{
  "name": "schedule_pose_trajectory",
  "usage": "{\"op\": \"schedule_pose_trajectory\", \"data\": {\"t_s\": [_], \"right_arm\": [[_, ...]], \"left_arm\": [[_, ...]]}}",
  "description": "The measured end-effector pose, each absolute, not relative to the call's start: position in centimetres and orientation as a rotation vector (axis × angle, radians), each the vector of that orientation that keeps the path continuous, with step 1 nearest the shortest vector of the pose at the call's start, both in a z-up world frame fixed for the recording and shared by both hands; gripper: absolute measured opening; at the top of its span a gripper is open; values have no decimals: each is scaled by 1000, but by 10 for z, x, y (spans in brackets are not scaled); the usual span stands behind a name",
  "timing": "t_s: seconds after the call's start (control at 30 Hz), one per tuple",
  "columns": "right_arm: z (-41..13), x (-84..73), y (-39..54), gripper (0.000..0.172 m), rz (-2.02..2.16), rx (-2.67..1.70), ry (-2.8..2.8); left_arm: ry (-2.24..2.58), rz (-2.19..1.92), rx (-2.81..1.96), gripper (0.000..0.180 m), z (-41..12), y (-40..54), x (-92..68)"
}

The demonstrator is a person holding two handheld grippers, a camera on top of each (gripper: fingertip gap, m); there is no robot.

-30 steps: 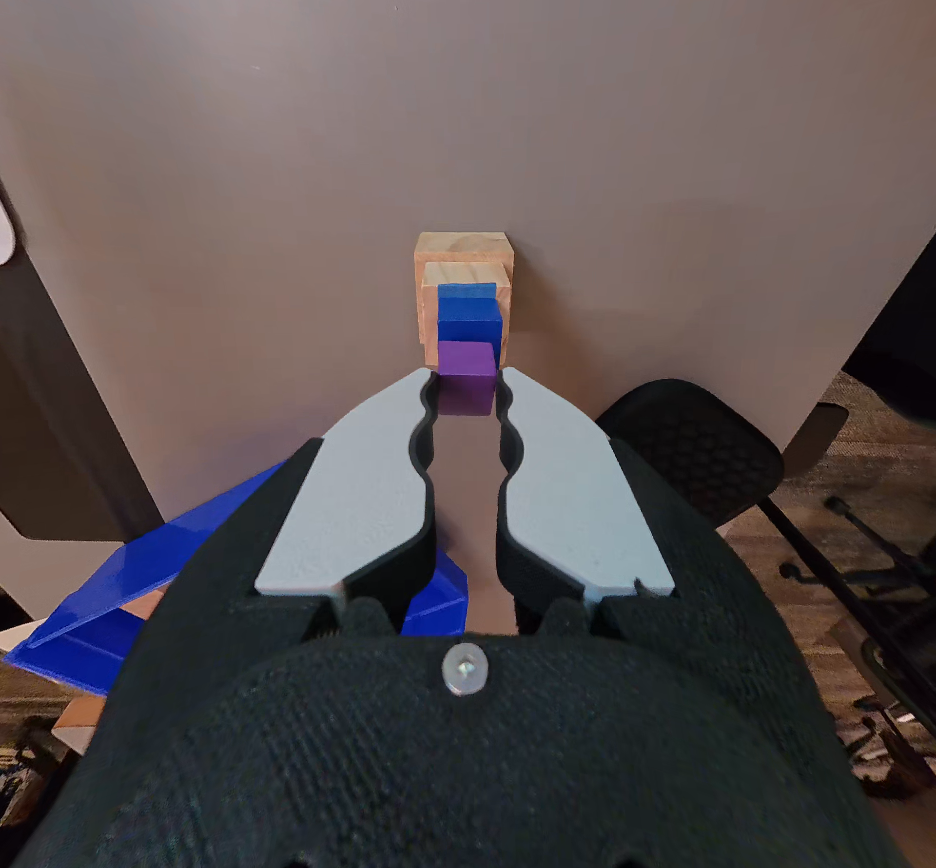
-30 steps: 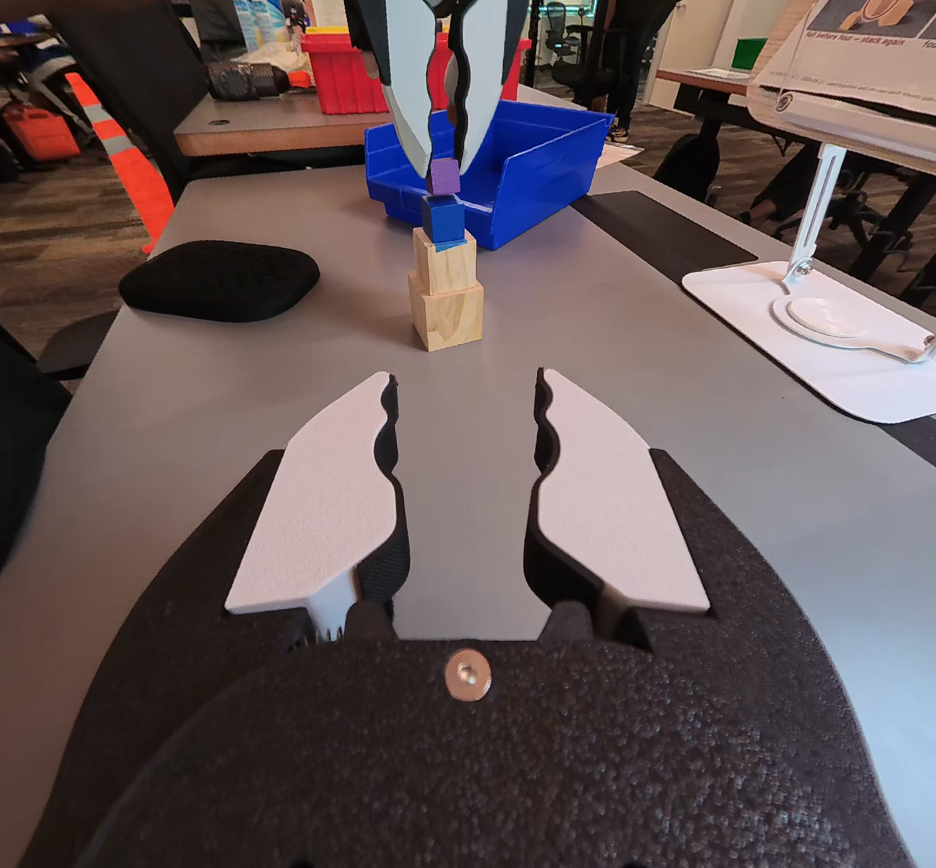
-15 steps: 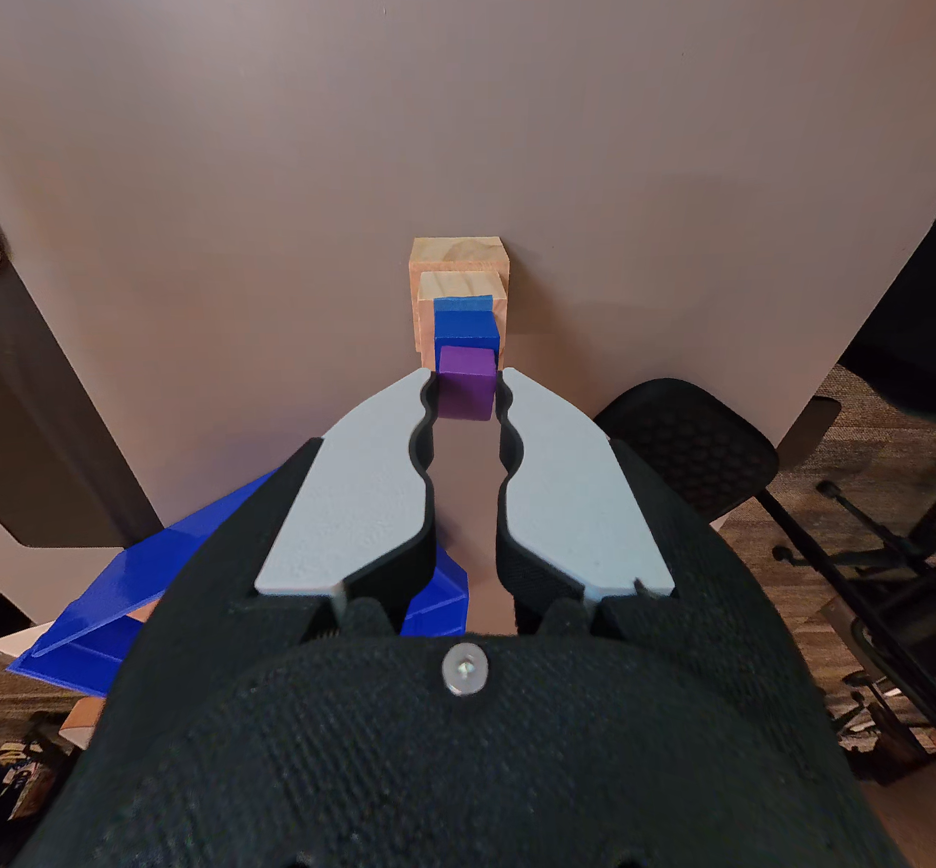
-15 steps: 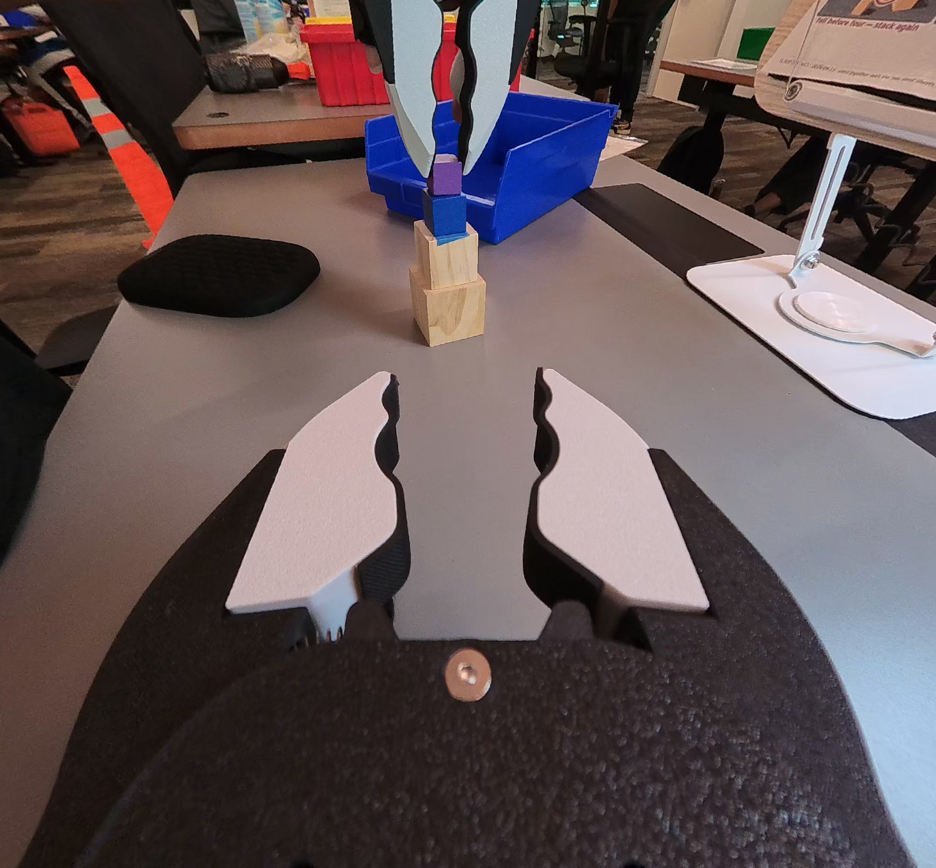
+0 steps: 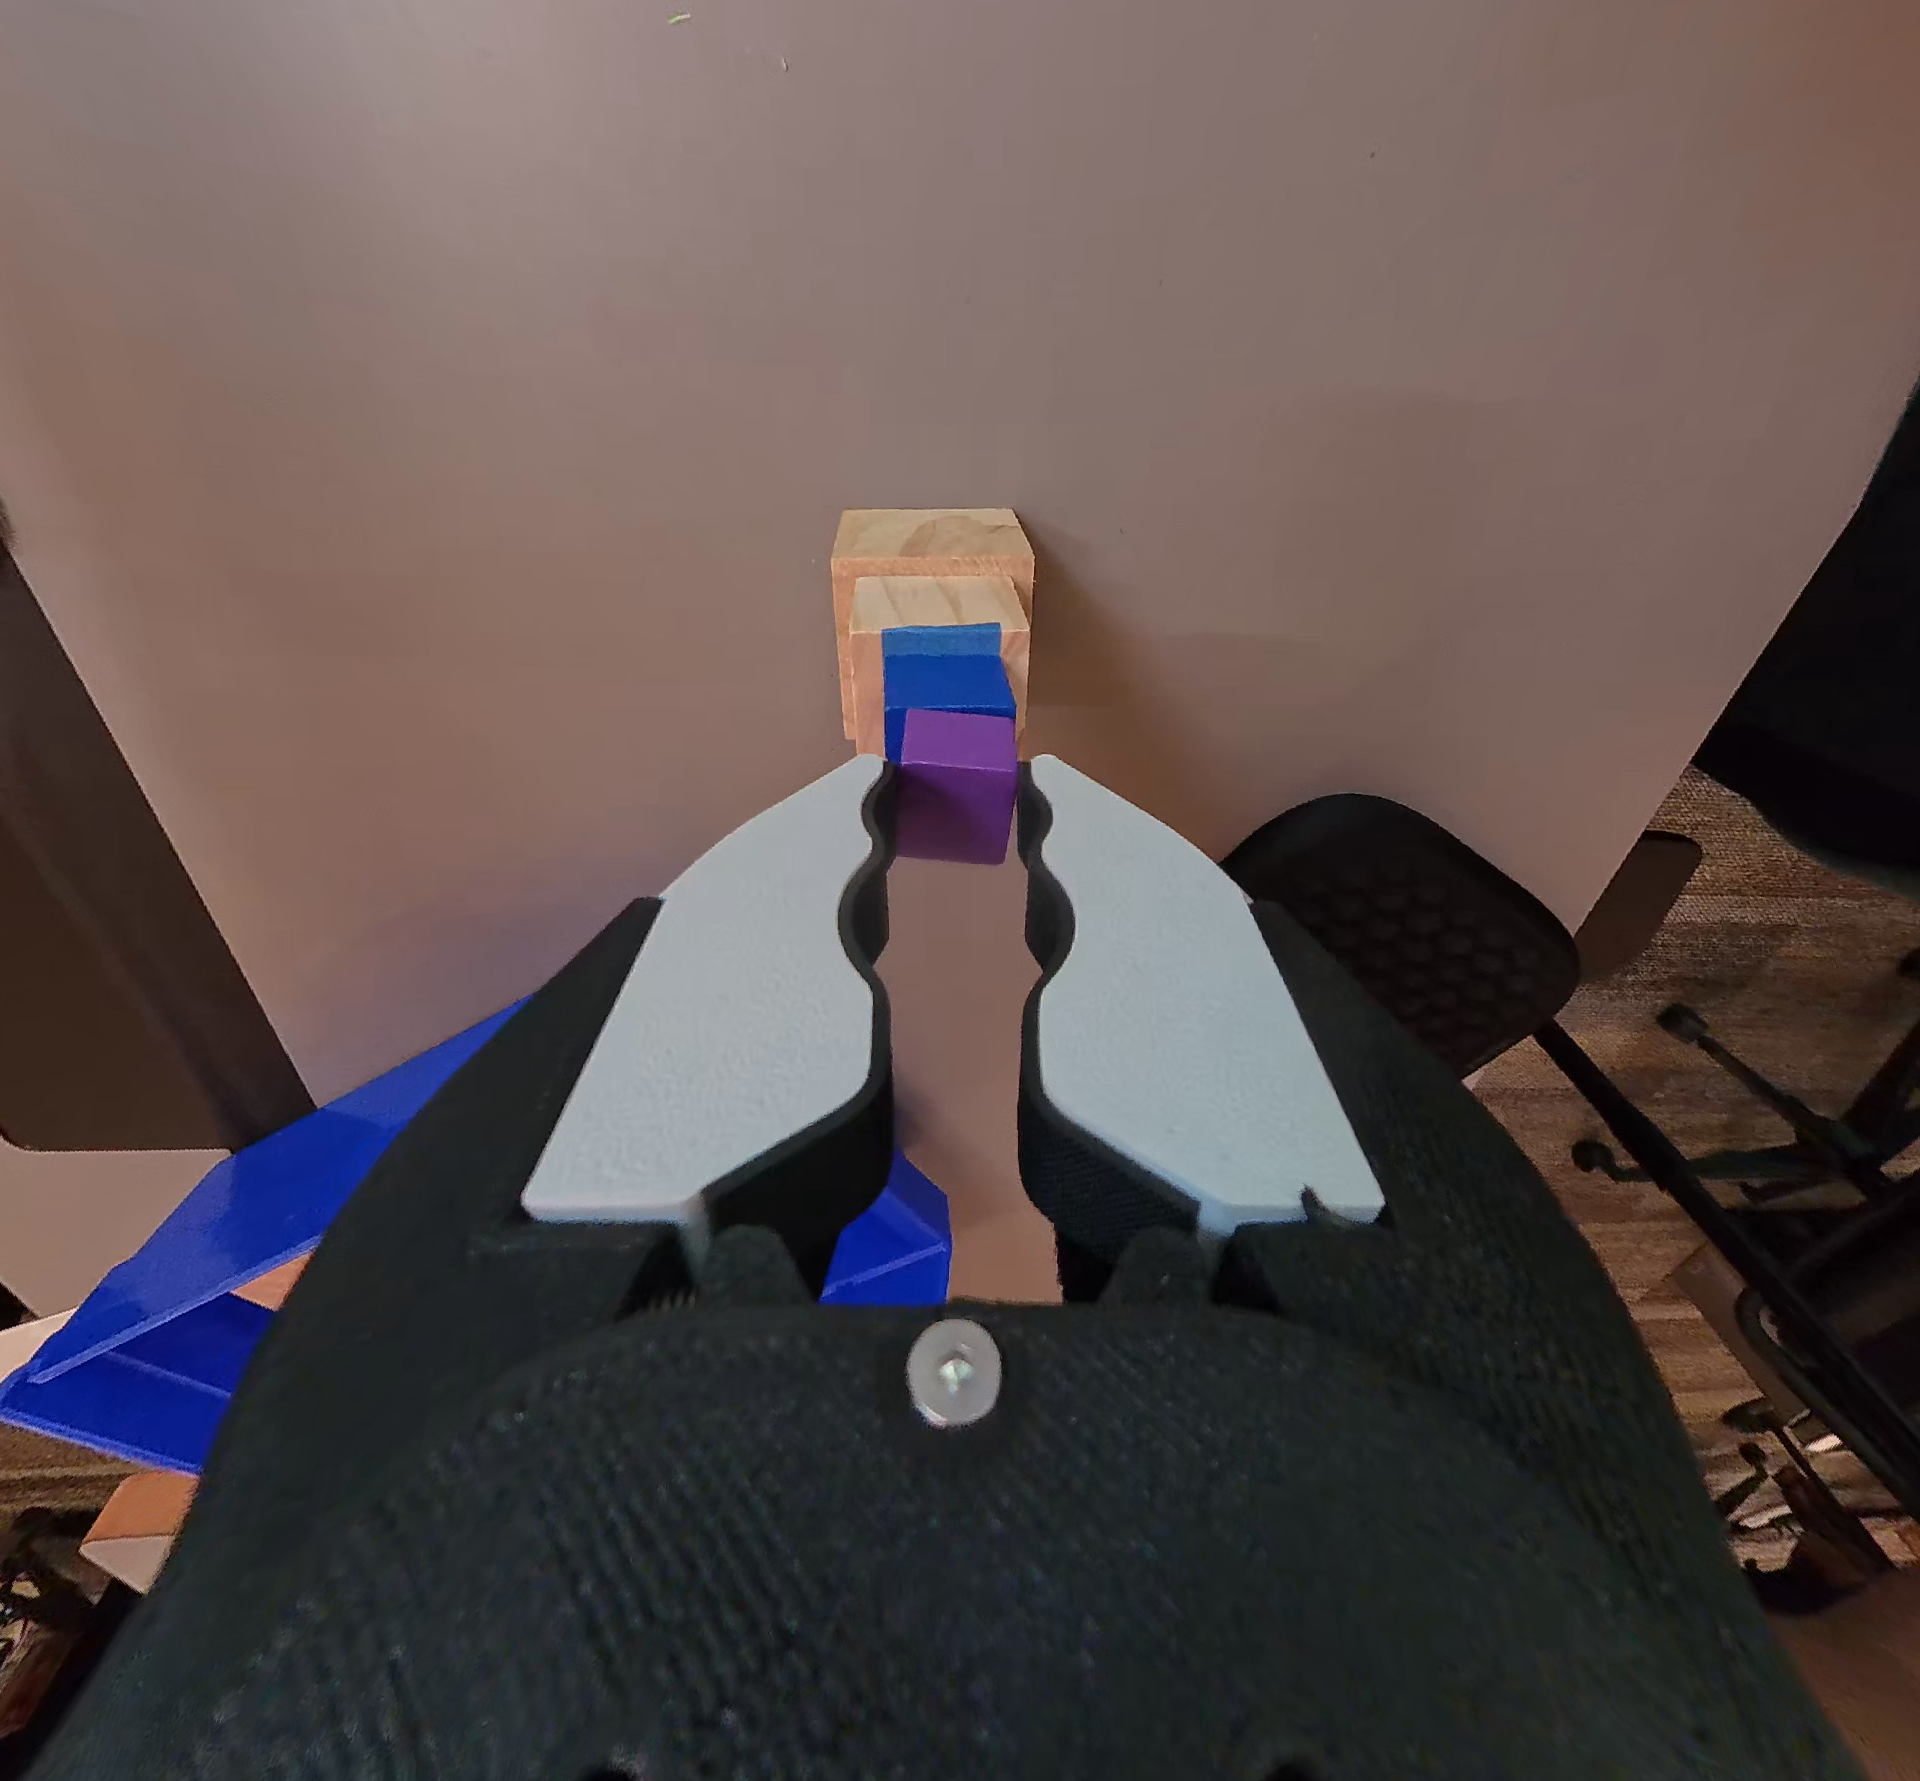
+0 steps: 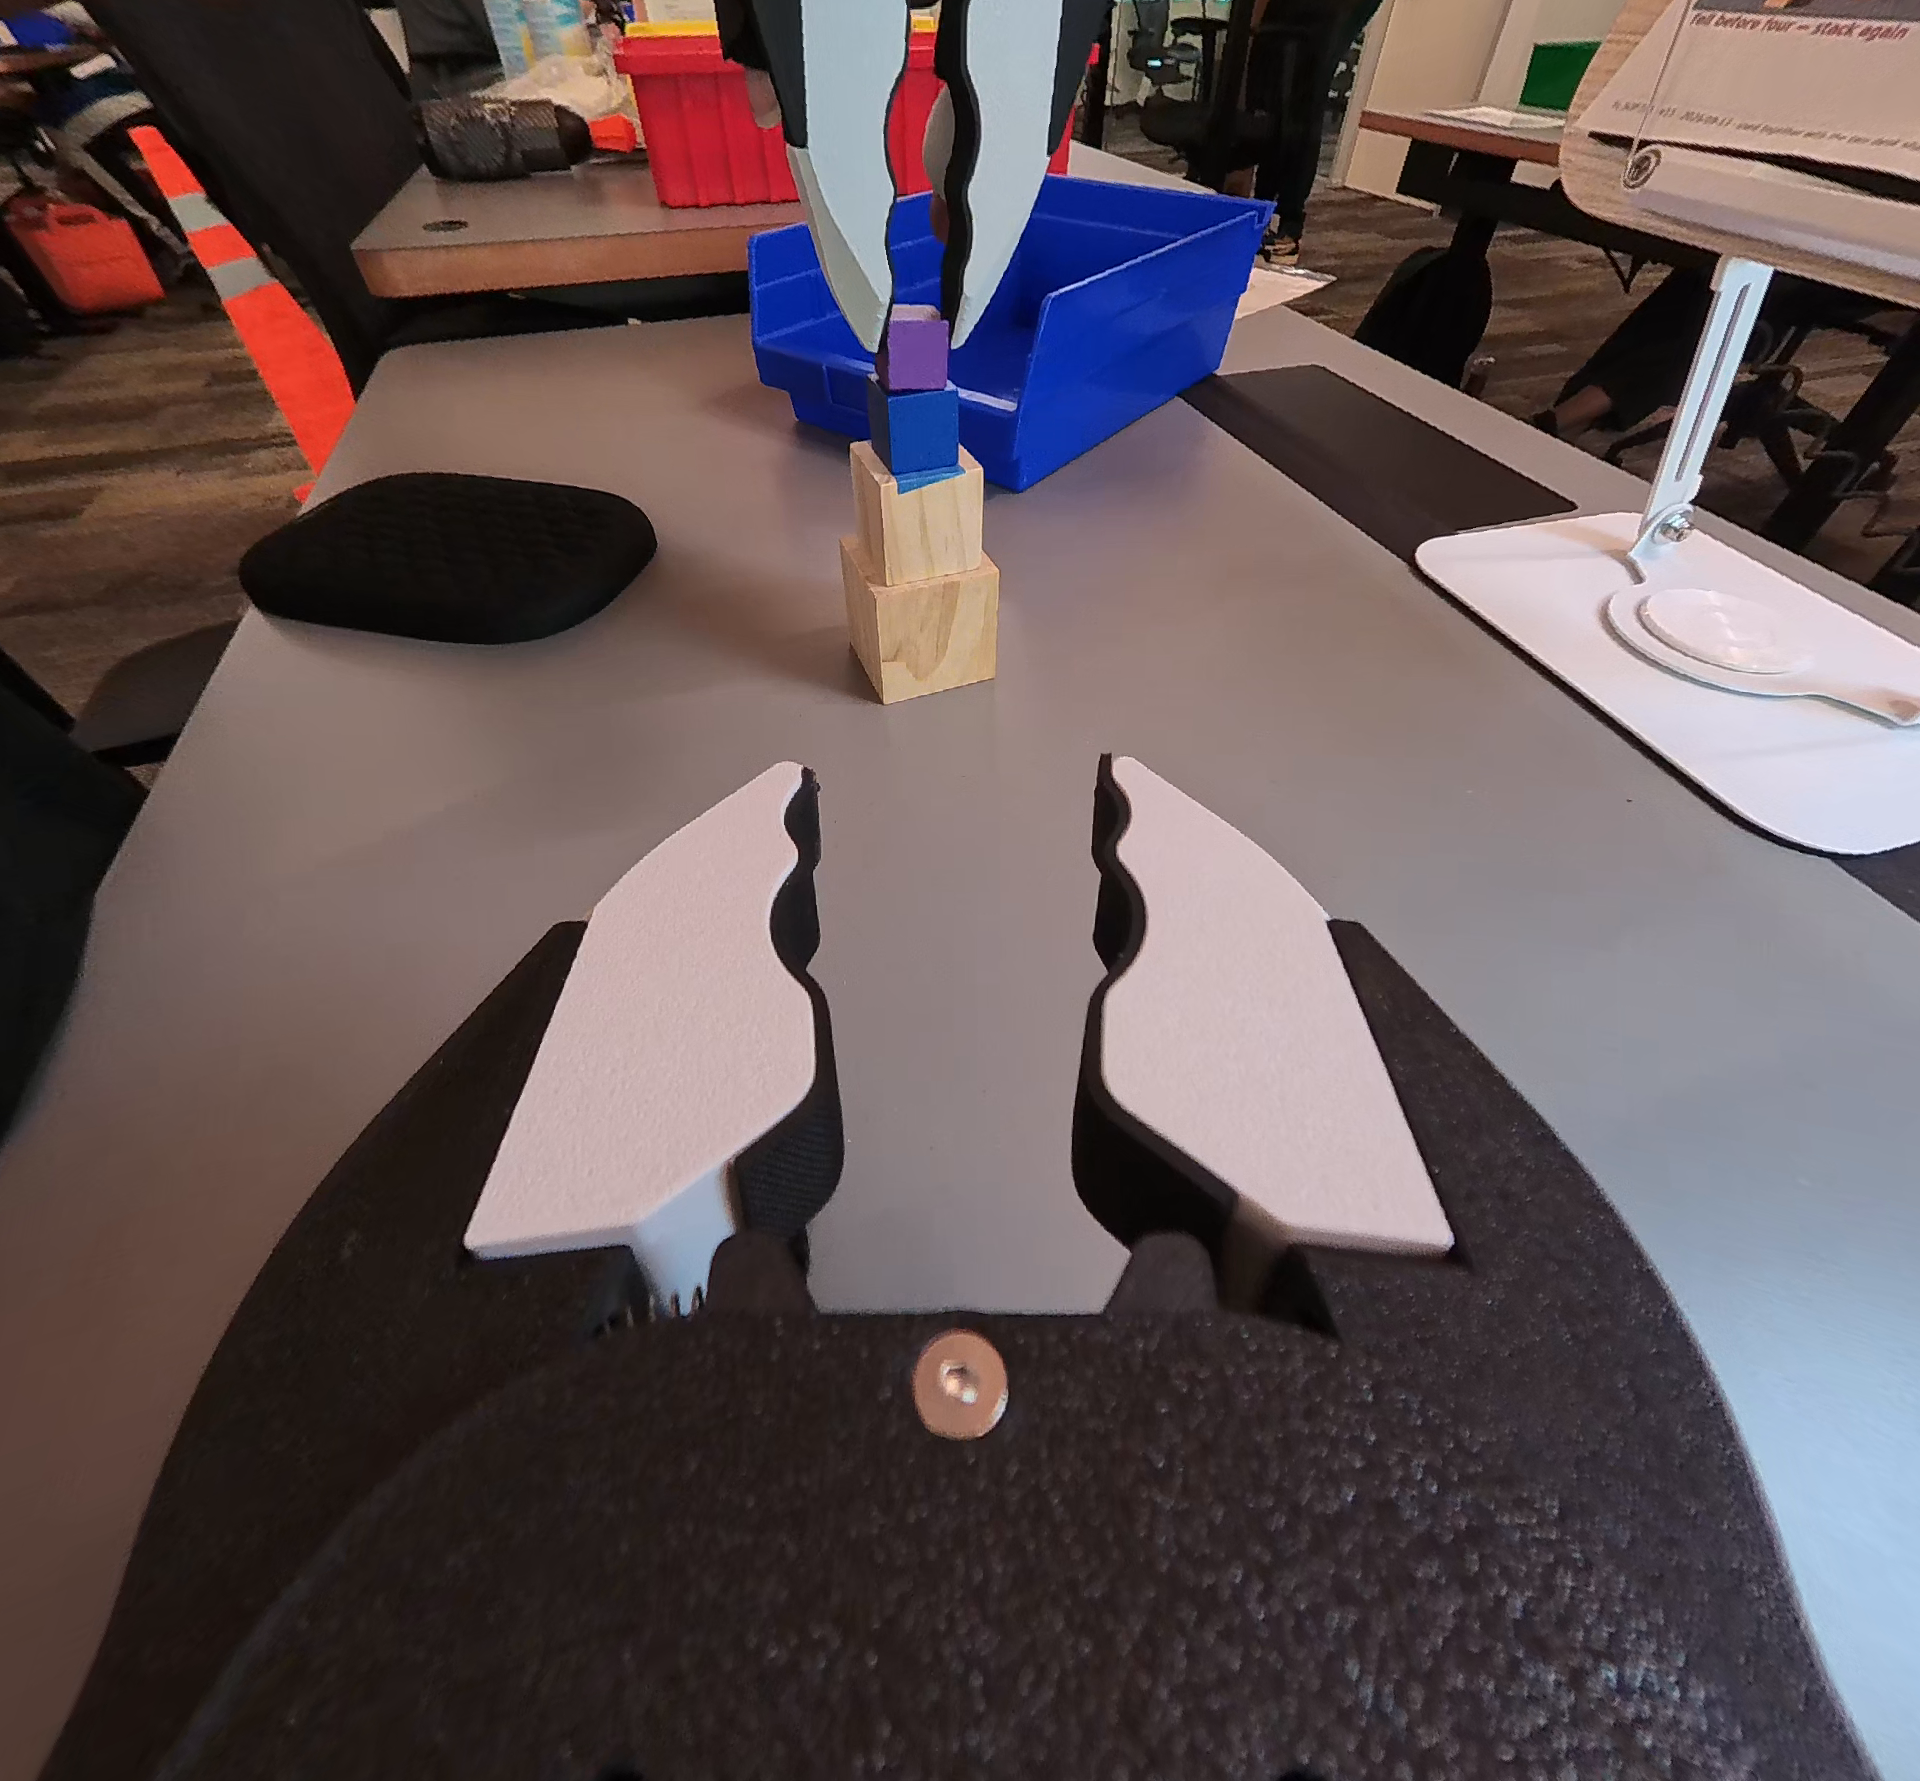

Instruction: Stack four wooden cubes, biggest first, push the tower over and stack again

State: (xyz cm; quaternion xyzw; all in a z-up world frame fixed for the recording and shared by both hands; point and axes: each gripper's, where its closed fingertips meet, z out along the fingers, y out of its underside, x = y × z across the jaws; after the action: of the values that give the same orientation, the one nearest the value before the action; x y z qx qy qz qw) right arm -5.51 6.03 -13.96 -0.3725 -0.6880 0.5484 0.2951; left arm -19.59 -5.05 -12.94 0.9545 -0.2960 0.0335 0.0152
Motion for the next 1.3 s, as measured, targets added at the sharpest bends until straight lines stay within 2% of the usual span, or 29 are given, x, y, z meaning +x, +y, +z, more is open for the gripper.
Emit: {"op": "schedule_pose_trajectory", "data": {"t_s": [0.23, 0.57, 1.3], "right_arm": [[-141, -55, 60, 51, 1460, -995, -1836], [-144, -56, 59, 50, 1456, -998, -1843], [-145, -56, 57, 50, 1455, -997, -1850]], "left_arm": [[-922, 96, 2982, 27, -128, -52, -197], [-942, 70, 2988, 22, -129, -55, -197], [-943, 68, 3010, 23, -130, -53, -198]]}}
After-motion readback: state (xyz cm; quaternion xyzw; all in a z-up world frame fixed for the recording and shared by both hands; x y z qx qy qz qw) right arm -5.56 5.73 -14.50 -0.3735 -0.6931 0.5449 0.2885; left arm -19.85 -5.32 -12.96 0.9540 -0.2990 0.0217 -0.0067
